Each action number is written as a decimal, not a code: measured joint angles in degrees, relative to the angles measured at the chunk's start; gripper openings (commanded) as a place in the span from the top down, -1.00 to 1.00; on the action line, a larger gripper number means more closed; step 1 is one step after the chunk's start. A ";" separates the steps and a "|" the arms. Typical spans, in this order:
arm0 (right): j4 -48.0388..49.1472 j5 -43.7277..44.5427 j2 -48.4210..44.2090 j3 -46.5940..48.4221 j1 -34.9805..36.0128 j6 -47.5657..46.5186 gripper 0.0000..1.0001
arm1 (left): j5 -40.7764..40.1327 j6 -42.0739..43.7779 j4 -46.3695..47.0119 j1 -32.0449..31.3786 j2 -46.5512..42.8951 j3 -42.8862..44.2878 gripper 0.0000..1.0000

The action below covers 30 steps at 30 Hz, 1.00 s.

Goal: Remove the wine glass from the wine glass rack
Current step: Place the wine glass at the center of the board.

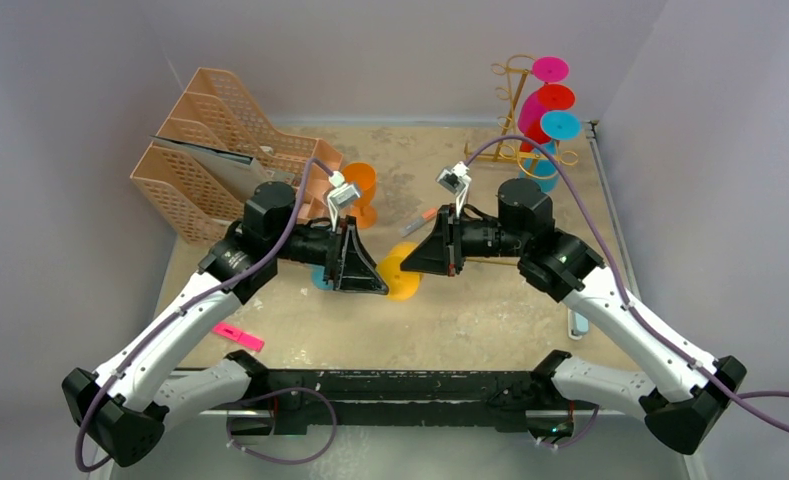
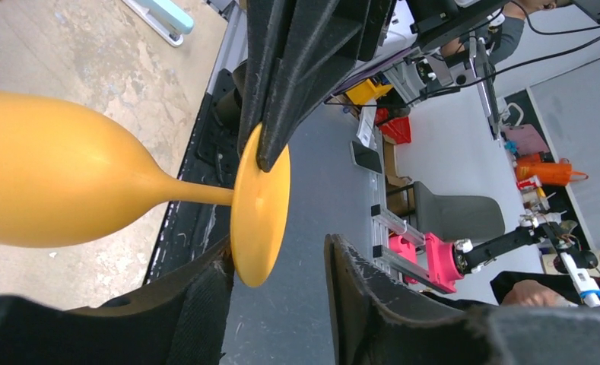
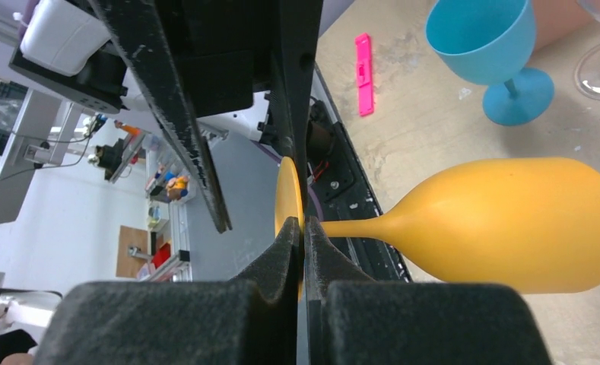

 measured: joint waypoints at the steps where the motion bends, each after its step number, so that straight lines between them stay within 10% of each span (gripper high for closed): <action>1: 0.28 -0.15 -0.07 0.00 0.02 0.13 1.00 | -0.31 0.00 0.00 -0.37 0.02 0.00 0.17; 16: 0.50 -1.84 -0.94 -0.42 0.68 0.37 0.97 | -5.01 -0.70 1.31 -2.12 0.04 0.00 1.00; 25: -0.24 -0.76 -2.10 -1.44 0.79 1.20 0.06 | -6.86 -0.74 1.07 -2.36 -0.37 0.00 1.00; 30: -0.17 1.95 -6.88 -4.79 0.79 2.71 0.01 | -10.73 0.66 -1.01 -2.36 -2.60 0.00 1.00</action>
